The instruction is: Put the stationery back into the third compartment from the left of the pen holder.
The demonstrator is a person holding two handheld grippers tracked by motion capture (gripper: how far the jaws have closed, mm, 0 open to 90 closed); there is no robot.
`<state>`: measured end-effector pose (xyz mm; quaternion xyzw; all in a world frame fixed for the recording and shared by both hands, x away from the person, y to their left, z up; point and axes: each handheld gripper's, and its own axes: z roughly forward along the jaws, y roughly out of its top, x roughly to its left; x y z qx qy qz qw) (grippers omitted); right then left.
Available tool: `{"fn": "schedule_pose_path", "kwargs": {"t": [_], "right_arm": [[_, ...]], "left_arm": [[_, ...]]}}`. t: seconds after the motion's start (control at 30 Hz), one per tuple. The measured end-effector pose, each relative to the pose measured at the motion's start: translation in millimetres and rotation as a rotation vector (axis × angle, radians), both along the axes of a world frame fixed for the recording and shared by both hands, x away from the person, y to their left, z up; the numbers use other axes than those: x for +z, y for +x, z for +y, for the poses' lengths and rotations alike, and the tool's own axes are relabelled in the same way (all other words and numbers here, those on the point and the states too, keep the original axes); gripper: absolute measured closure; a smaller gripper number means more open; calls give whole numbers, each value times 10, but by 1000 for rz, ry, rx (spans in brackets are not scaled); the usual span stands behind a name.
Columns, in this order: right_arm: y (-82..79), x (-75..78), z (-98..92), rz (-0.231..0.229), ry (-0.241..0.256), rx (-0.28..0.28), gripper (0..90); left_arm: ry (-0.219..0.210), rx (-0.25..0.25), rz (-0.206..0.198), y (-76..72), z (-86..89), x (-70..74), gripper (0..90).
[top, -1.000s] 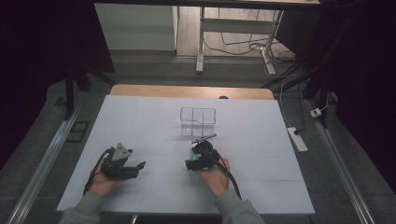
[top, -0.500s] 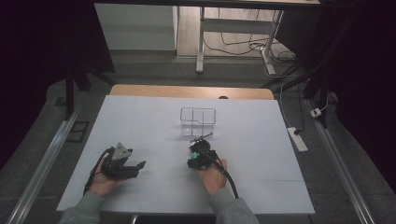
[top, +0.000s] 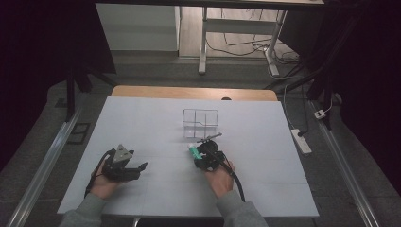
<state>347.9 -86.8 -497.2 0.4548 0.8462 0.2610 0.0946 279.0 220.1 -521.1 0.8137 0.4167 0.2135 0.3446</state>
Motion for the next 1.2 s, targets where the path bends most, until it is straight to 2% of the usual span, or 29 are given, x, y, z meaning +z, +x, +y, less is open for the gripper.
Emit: {"fn": "schedule_pose_path", "kwargs": {"t": [0.13,0.43,0.67,0.87,1.03,1.13,1.2], "right_arm": [[-13,78,-82,-3,25,43,649],[-3,180,-291,-18,87,155,649],[15,240,-443,-56,86,287,648],[-8,275,-583,-59,105,383,648],[-2,311,-624,-74,128,437,648],[14,317,-625,-76,105,461,648],[12,321,-638,-82,112,466,648]], "left_arm": [[10,-5,-17,-11,-25,16,291],[41,-54,-42,-37,-115,54,294],[43,-69,-50,-43,-131,77,291],[47,-81,-68,-67,-169,139,289],[65,-115,-93,-89,-260,193,290],[86,-142,-99,-94,-317,204,288],[95,-161,-101,-94,-350,208,289]]}}
